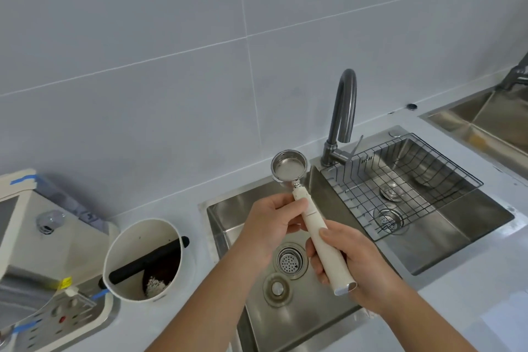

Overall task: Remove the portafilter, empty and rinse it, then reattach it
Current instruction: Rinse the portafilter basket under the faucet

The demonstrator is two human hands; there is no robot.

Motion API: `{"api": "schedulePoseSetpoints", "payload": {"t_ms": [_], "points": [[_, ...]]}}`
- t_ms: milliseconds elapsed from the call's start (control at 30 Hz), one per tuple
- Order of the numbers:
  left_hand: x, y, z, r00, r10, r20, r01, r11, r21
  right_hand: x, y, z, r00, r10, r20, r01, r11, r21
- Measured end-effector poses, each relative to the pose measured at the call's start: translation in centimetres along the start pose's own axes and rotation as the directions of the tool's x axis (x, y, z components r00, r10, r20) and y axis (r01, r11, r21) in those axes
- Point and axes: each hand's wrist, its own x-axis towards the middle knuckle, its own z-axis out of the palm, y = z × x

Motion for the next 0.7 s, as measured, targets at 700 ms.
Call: {"api": "schedulePoseSetpoints", "payload": {"t_ms": [700], "points": [[8.6,-4.8,3.6,0.984,-0.173,0.046,0.177,0.981,-0.082,4.4,2.0,-7.3,0.959,-0.074,-0.274,0.012,0.975,-0.220]]}}
